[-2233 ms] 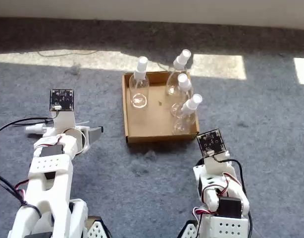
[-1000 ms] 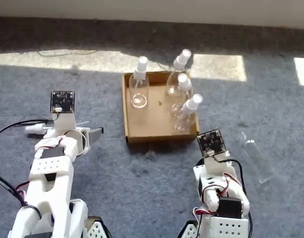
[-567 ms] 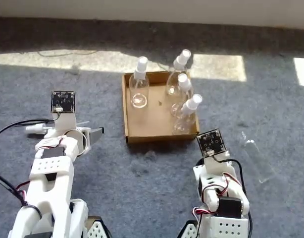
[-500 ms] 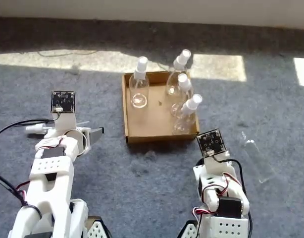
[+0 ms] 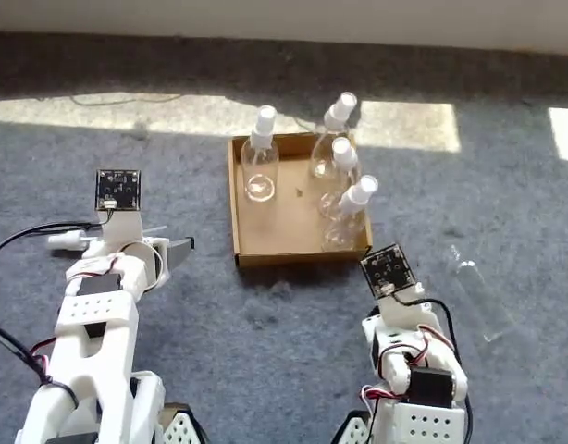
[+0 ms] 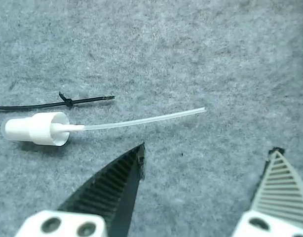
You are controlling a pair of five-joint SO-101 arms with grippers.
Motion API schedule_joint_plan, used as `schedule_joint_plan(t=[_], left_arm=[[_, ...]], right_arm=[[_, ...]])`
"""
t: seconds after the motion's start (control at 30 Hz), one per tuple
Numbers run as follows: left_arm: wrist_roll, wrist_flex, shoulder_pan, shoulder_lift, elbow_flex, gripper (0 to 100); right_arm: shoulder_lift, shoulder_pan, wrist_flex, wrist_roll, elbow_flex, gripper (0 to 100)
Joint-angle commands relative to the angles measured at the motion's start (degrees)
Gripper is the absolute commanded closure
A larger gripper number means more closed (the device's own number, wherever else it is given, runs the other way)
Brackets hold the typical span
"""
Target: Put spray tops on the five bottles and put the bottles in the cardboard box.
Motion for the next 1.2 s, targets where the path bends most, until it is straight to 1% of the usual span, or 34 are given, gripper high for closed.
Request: schedule_joint_plan(t=[0.0, 0.1, 0.2, 0.27, 0.33, 0.5, 0.6, 0.67, 0.73, 0.87, 0.93, 1.03, 1.07, 1.17], left_arm=[[0.18, -0.97, 0.75, -1.45, -0.22, 66], [0.18, -0.97, 0.84, -1.45, -0.22, 66], [0.18, -0.97, 0.84, -1.45, -0.22, 66], [0.18, -0.97, 0.84, -1.45, -0.22, 66], [0.18, -0.97, 0.84, -1.36, -0.22, 66], [0.18, -0.88, 0.92, -1.27, -0.13, 66], [0.18, -0.79, 1.01, -1.27, -0.13, 66], [0.18, -0.88, 1.10, -1.19, -0.13, 66], [0.18, -0.88, 1.10, -1.19, -0.13, 66], [0.18, -0.88, 1.10, -1.19, -0.13, 66], [0.18, -0.88, 1.10, -1.19, -0.13, 66], [0.18, -0.88, 1.10, -1.19, -0.13, 66], [0.18, -0.88, 1.10, -1.19, -0.13, 66], [0.18, -0.88, 1.10, -1.19, -0.13, 66]], right_arm=[[-0.31, 4.97, 4.53, 1.23, -13.49, 98.8], [3.21, 8.22, 4.70, 5.63, -20.97, 98.8], [14.11, 10.59, 4.70, 8.26, -25.36, 98.8], [24.22, 12.18, 4.53, 10.46, -31.69, 98.8], [36.00, 13.76, 5.05, 14.51, -38.55, 97.7], [65.36, 21.32, 5.14, 25.58, -55.08, 87.2], [80.57, 24.13, 8.22, 31.12, -64.48, 84.9], [89.54, 25.19, 10.77, 33.23, -71.34, 84.1], [96.92, 26.15, 12.09, 33.49, -77.93, 82.7], [106.42, 26.07, 12.44, 33.67, -87.96, 78.1], [108.53, 25.10, 12.44, 33.67, -91.03, 75.5], [108.88, 23.60, 12.70, 33.67, -91.82, 71.4], [108.79, 23.08, 14.02, 33.67, -91.82, 70.3], [108.79, 20.88, 22.20, 33.67, -91.91, 68.7]])
